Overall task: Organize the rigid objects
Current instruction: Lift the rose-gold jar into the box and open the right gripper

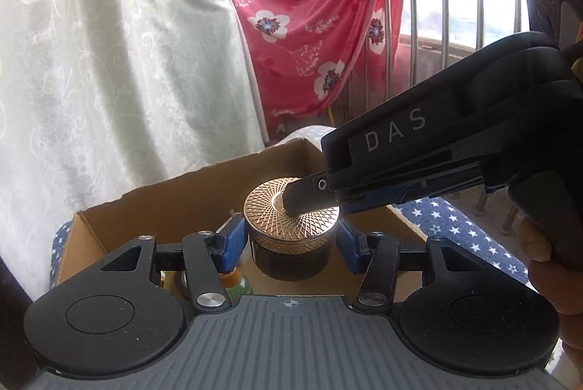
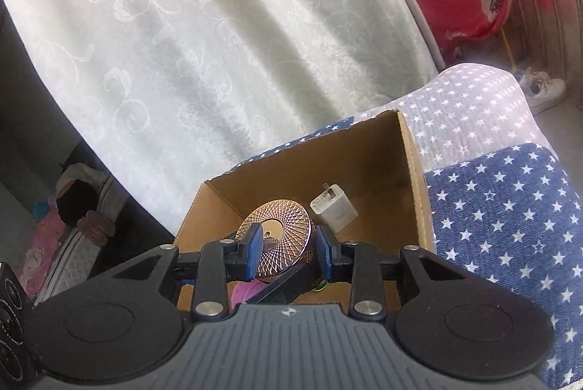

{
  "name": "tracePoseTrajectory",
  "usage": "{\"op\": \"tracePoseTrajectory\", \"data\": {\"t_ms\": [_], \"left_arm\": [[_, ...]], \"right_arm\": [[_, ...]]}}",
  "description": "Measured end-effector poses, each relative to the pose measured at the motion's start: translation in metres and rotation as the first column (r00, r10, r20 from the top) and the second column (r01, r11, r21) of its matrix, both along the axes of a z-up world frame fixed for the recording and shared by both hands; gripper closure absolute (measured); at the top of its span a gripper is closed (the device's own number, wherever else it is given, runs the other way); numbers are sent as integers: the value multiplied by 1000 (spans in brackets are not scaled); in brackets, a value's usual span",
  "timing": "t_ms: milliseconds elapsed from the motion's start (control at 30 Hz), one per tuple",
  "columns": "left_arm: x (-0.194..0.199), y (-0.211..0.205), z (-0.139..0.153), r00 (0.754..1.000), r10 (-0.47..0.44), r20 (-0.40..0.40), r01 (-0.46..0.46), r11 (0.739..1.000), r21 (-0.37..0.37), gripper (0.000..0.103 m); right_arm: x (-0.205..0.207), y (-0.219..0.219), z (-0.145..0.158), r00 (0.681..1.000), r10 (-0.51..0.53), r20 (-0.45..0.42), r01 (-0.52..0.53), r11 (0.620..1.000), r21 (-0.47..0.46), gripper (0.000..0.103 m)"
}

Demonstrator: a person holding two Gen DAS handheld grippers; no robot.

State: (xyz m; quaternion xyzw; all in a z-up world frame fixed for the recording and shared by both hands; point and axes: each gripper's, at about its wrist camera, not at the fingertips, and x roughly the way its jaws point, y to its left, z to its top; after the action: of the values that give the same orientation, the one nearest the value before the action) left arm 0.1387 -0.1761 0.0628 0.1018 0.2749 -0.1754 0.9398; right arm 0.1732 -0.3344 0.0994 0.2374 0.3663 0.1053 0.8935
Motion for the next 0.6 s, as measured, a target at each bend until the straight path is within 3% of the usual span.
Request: {"op": "tracePoseTrajectory", "data": {"t_ms": [267, 433, 600], "left_arm": [[54, -7, -18, 970, 9, -241, -8, 1000, 5, 51], [76, -20, -22, 963, 32, -266, -27, 999, 24, 51], [86, -25, -18, 941, 47, -335, -49, 999, 3, 51]], "right_arm": [[45, -9, -33, 990, 37, -136, -49, 995, -88, 69], [54, 1, -33, 991, 54, -126, -77, 979, -188, 69], [60, 5, -32, 991, 62, -119, -89, 968, -236, 69]]}}
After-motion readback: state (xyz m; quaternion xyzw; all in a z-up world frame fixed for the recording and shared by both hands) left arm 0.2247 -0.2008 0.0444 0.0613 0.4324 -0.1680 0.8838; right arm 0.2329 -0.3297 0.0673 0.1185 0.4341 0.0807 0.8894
